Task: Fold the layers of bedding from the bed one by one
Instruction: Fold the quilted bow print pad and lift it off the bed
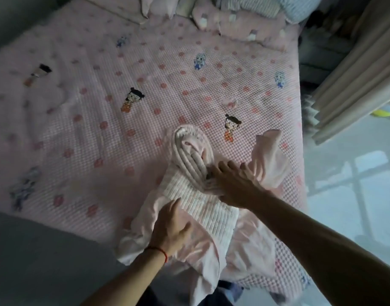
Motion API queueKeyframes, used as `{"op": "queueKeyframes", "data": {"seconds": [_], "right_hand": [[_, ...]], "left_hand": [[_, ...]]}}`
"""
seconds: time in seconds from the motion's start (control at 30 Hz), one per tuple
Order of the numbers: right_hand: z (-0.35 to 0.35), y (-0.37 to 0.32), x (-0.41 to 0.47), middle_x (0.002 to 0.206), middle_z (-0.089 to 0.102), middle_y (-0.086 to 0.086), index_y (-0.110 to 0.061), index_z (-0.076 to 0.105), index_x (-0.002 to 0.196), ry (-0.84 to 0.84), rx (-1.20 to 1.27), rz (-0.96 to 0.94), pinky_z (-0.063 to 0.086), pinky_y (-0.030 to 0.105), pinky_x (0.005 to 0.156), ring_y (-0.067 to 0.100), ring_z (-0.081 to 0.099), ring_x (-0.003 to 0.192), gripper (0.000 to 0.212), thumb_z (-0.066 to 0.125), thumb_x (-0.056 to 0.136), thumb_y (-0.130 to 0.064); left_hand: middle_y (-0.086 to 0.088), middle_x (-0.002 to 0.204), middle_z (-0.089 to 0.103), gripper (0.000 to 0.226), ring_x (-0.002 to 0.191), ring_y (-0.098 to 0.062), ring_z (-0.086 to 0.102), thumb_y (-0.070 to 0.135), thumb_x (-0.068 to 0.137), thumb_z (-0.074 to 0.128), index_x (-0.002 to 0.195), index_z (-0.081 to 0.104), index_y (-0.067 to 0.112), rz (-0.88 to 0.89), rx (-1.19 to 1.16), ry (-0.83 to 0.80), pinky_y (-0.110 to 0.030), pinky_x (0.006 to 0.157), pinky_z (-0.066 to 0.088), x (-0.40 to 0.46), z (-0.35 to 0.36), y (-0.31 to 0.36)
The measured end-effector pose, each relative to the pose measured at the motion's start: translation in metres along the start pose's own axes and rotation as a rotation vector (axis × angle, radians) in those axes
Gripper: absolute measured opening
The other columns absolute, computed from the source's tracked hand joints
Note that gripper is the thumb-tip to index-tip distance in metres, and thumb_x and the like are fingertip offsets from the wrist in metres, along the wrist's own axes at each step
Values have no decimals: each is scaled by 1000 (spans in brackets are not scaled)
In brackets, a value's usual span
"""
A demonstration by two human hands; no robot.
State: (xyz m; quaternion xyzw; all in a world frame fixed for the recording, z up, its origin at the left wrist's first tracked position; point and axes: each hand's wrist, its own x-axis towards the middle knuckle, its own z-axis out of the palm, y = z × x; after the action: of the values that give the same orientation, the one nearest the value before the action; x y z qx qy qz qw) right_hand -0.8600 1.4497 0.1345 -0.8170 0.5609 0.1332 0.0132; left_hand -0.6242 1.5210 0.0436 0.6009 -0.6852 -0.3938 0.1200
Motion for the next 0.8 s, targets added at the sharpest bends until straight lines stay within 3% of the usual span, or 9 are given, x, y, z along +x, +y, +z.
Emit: {"op": "queueKeyframes", "data": {"seconds": [0.13, 0.2, 0.3, 0.37, 0.47, 0.57, 0.67, 0.73, 0.8], "right_hand": [[0, -57, -26, 112, 63, 10, -16, 45, 138, 188, 85, 77, 51, 47, 71, 32, 63, 94, 95, 89, 54, -28], [-6, -88, -37, 108, 61, 9, -17, 49, 135, 227, 109, 124, 49, 46, 69, 32, 60, 92, 86, 85, 56, -18], [-2, -131, -53, 105, 59, 5, -20, 56, 128, 206, 176, 202, 50, 46, 69, 29, 59, 92, 76, 80, 56, -12], [10, -162, -65, 103, 59, 1, -24, 57, 121, 144, 280, 267, 51, 43, 65, 26, 60, 91, 69, 79, 57, -14], [37, -206, -78, 101, 56, -2, -24, 61, 113, -60, 418, 352, 51, 37, 59, 22, 60, 90, 63, 84, 55, -18], [35, -217, -77, 122, 52, 2, -20, 51, 134, -188, 584, 507, 52, 42, 84, 25, 58, 112, 69, 78, 71, -22], [17, -185, -59, 124, 49, 2, -23, 48, 126, 31, 599, 577, 42, 45, 102, 26, 50, 118, 43, 57, 86, -35], [20, -148, -47, 151, 34, 7, -30, 38, 142, 125, 530, 711, 16, 66, 120, 32, 29, 145, 62, 53, 87, -54], [40, -120, -45, 169, -9, 1, -43, 8, 156, 24, 677, 806, -17, 74, 112, 32, -15, 155, 88, 44, 84, -80]], "left_hand": [[9, 150, 44, 116, 128, -15, 54, 72, 66, 77, 155, 8, 46, -141, -617, 75, -41, 102, 49, 13, -83, 29], [7, 143, 48, 112, 120, -19, 61, 68, 70, 77, 155, 7, 48, -184, -749, 179, -37, 91, 55, 19, -111, 44], [4, 139, 50, 90, 128, -18, 53, 65, 79, 71, 153, 29, 38, -153, -533, 338, -30, 92, 48, 34, -140, 51], [2, 133, 57, 91, 126, -23, 56, 79, 69, 63, 146, 41, 37, -183, -273, 214, -36, 98, 49, 43, -143, 45], [1, 147, 51, 99, 131, -29, 51, 81, 64, 61, 150, 30, 44, -278, 54, -63, -47, 108, 43, 41, -119, 19], [-6, 156, 38, 96, 136, -34, 45, 60, 84, 66, 156, 4, 44, -285, 114, -168, -50, 109, 41, 22, -94, -15], [-12, 147, 44, 100, 124, -36, 54, 62, 83, 66, 152, -4, 46, -288, 146, -128, -53, 100, 48, 14, -83, -36], [-10, 140, 49, 107, 117, -37, 58, 73, 71, 66, 150, -2, 49, -304, 99, -116, -55, 94, 51, 15, -81, -44], [-10, 140, 49, 115, 116, -38, 58, 83, 59, 61, 148, -4, 51, -313, 59, -143, -56, 94, 51, 18, -79, -52]]}}
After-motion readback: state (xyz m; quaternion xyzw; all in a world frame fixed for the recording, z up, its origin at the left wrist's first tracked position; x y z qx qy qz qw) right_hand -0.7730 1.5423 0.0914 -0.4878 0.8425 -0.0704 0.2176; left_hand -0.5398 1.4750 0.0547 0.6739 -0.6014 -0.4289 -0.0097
